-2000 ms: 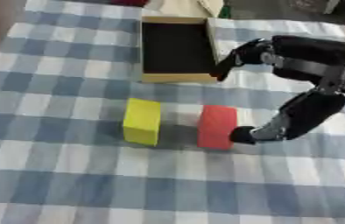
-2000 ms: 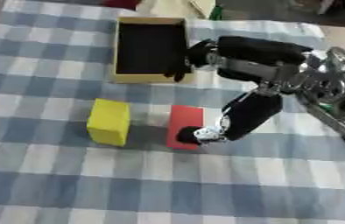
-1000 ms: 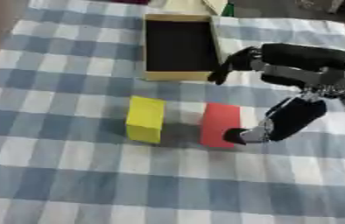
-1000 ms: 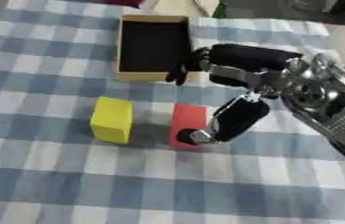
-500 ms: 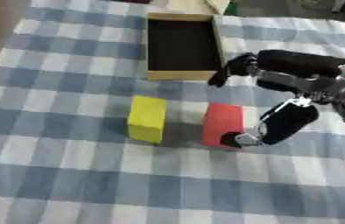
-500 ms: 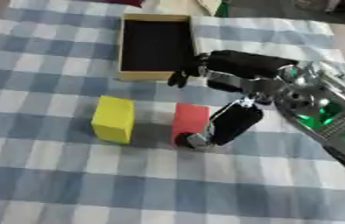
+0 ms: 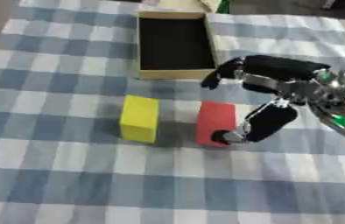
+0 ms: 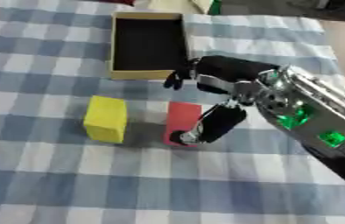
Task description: Pick up objects on the table and place them in the box.
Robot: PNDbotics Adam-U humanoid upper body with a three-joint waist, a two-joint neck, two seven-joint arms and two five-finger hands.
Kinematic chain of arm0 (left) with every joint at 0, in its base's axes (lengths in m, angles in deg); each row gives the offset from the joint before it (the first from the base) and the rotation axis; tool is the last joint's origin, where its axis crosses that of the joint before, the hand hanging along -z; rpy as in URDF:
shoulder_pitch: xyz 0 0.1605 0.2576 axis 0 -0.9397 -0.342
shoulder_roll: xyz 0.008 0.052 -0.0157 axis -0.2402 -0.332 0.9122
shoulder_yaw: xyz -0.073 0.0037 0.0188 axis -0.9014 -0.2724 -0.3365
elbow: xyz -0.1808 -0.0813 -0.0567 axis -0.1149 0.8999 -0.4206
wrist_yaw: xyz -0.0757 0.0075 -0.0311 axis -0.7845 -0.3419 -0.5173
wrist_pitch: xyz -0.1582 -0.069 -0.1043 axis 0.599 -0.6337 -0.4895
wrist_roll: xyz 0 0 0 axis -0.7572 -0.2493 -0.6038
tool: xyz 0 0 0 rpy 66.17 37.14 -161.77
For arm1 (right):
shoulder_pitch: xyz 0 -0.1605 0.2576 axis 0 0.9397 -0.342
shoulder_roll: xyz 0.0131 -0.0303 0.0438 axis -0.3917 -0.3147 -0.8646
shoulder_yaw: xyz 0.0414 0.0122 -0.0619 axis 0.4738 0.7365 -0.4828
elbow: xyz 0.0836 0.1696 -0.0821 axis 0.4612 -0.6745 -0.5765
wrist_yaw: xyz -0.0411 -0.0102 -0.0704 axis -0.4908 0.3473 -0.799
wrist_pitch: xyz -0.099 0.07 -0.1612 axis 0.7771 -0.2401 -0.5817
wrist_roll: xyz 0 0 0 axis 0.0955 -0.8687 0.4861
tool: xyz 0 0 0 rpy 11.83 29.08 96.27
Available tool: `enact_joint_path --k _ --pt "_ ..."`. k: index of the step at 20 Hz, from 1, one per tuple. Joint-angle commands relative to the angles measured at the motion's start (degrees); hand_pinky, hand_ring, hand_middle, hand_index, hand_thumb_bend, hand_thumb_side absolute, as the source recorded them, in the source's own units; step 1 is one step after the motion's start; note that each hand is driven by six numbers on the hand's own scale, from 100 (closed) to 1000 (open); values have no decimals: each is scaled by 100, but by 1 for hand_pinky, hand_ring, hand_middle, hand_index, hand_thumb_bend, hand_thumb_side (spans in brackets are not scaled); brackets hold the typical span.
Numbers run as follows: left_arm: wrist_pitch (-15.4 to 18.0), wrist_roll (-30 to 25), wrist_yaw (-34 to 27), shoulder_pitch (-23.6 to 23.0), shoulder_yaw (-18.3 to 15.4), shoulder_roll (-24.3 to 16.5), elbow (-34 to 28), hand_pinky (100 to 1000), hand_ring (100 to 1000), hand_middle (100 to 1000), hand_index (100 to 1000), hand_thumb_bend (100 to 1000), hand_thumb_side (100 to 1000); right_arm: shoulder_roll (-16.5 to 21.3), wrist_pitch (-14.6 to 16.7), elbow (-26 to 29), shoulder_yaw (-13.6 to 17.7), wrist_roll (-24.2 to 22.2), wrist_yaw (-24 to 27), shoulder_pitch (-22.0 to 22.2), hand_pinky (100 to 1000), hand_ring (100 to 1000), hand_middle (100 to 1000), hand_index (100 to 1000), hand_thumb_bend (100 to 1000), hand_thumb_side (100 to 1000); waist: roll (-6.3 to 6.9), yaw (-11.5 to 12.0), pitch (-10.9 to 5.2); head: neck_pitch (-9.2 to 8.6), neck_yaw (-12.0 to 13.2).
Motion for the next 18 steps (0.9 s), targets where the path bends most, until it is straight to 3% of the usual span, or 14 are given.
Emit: enact_joint_path --k 1,9,15,18 --pt "-6 -24 5 1 -26 -72 -97 654 679 654 894 133 909 45 41 -177 18 51 -135 -34 893 934 777 884 491 453 51 8 -91 -31 -29" --pt "-14 -57 21 -11 -22 -45 -97 654 678 655 894 131 910 -64 163 -549 -80 31 -262 14 892 934 778 883 484 457 72 16 -67 -30 -46" --pt "-24 -87 22 -14 -23 -34 -97 654 677 655 894 130 910 -100 228 -509 -106 -11 -135 23 860 893 676 833 445 469 76 14 -62 -18 -45" --pt "-30 -98 13 -13 -23 -31 -97 654 677 655 894 130 911 -107 245 -465 -84 82 -88 18 820 805 580 755 412 461 75 10 -64 -20 -46"
